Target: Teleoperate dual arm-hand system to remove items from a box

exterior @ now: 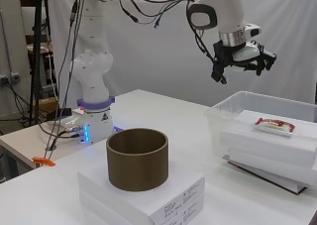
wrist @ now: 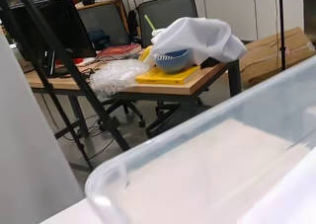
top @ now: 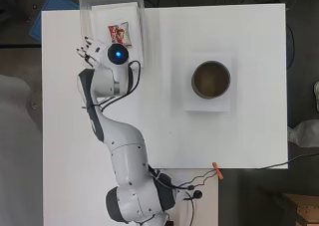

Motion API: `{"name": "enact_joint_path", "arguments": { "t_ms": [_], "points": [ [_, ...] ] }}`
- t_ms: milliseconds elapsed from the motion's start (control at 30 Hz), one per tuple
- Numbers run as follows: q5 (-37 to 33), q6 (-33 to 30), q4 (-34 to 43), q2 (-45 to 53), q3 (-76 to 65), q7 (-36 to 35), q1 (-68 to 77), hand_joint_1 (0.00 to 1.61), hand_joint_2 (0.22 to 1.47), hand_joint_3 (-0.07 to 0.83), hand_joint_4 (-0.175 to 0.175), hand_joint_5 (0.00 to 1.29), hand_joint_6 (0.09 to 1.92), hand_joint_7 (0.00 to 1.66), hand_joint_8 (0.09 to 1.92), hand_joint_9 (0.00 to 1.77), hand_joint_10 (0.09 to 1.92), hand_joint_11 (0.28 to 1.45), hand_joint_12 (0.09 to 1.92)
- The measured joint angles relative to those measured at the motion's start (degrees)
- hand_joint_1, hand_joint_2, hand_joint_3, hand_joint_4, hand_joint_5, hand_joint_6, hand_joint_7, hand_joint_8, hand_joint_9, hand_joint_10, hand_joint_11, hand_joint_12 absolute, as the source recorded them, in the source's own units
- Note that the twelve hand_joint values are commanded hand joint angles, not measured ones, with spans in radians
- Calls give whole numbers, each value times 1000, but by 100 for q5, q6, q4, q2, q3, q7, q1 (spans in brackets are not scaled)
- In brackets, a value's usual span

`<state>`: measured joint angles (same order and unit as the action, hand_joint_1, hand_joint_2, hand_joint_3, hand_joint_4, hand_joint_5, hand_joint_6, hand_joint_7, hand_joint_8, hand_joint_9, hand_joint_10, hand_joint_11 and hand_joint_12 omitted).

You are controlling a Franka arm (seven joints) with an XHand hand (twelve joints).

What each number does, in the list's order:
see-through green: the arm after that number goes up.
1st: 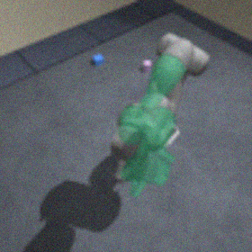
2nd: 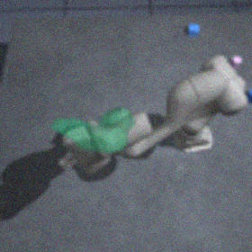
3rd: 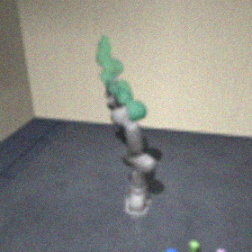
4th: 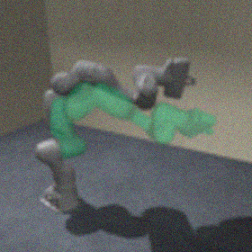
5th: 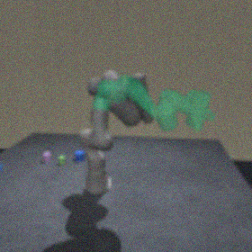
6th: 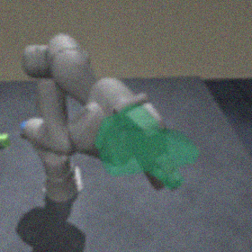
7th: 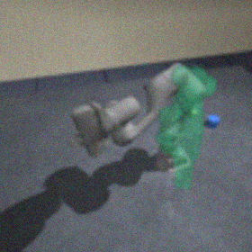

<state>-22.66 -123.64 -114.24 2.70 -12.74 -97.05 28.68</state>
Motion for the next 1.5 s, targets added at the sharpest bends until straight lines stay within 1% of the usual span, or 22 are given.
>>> {"name": "enact_joint_path", "arguments": {
  "t_ms": [33, 67, 100, 133, 167, 200, 233, 267, 367, 433, 500, 533, 633, 700, 767, 867, 1033, 1100, 1167, 1300, 1367, 1500],
  "points": [
    [-20, 97, 11, 15, -11, -44, -24, 1215, 1169, 2, -148, 745, 1183, 1036, 1050, 1204, 868, 641, 1442],
    [-37, 199, 97, 91, -20, -88, -54, 990, 1191, 3, -54, 728, 902, 1004, 790, 1156, 690, 601, 1204],
    [-46, 279, 182, 161, -20, -114, -77, 777, 1212, 2, 24, 747, 587, 1001, 493, 1128, 463, 600, 868],
    [-32, 373, 260, 215, -12, -116, -93, 639, 1225, 1, 73, 780, 347, 1010, 277, 1121, 278, 628, 569],
    [19, 465, 310, 250, 5, -50, -102, 559, 1232, 0, 102, 809, 191, 1018, 144, 1120, 153, 662, 350],
    [66, 544, 323, 260, 16, 54, -110, 514, 1235, 0, 118, 828, 100, 1023, 87, 1118, 87, 688, 204],
    [100, 629, 314, 245, 22, 151, -118, 485, 1235, 0, 126, 839, 87, 1024, 87, 1114, 87, 702, 119],
    [109, 677, 275, 195, 25, 197, -130, 467, 1233, -1, 131, 845, 87, 1023, 87, 1108, 87, 707, 87],
    [104, 647, -68, -65, 31, 285, -186, 447, 1224, -4, 139, 856, 87, 1017, 87, 1095, 87, 712, 87],
    [169, 598, -242, -217, -71, 404, -120, 441, 1220, -4, 138, 847, 87, 1000, 87, 1071, 87, 698, 87],
    [164, 539, -331, -278, -358, 457, 124, 407, 1210, -6, 124, 733, 87, 886, 87, 970, 87, 658, 87],
    [182, 500, -401, -315, -452, 524, 200, 387, 1205, -6, 122, 683, 87, 829, 87, 924, 87, 645, 87],
    [378, 464, -681, -527, -392, 1287, 183, 357, 1196, -6, 123, 629, 87, 769, 87, 874, 87, 636, 87],
    [517, 448, -822, -677, -208, 1810, 138, 348, 1186, -9, 126, 615, 87, 761, 87, 865, 87, 635, 87],
    [740, 425, -1144, -918, -127, 2111, 52, 350, 1184, -8, 127, 604, 87, 761, 87, 864, 87, 638, 87],
    [817, 529, -1368, -983, -230, 2049, -5, 357, 1184, -5, 133, 604, 87, 768, 87, 870, 87, 643, 87],
    [921, 789, -1074, -885, -261, 2446, -74, 383, 1181, -4, 139, 621, 87, 771, 87, 862, 87, 633, 87],
    [890, 797, -1127, -882, -318, 2362, -103, 407, 1181, -3, 136, 643, 87, 786, 87, 872, 87, 636, 87],
    [898, 824, -1187, -884, -443, 2319, -151, 428, 1183, -1, 128, 656, 87, 801, 87, 885, 87, 638, 87],
    [1010, 949, -1216, -851, -699, 2559, -248, 440, 1178, -3, 113, 651, 87, 820, 87, 898, 87, 634, 87],
    [1086, 923, -1248, -788, -764, 2589, -282, 435, 1175, -3, 103, 640, 87, 802, 87, 864, 87, 618, 87],
    [884, 1101, -1170, -542, -848, 2602, -366, 420, 1173, -2, 70, 585, 87, 743, 87, 791, 87, 579, 87]
  ]
}}
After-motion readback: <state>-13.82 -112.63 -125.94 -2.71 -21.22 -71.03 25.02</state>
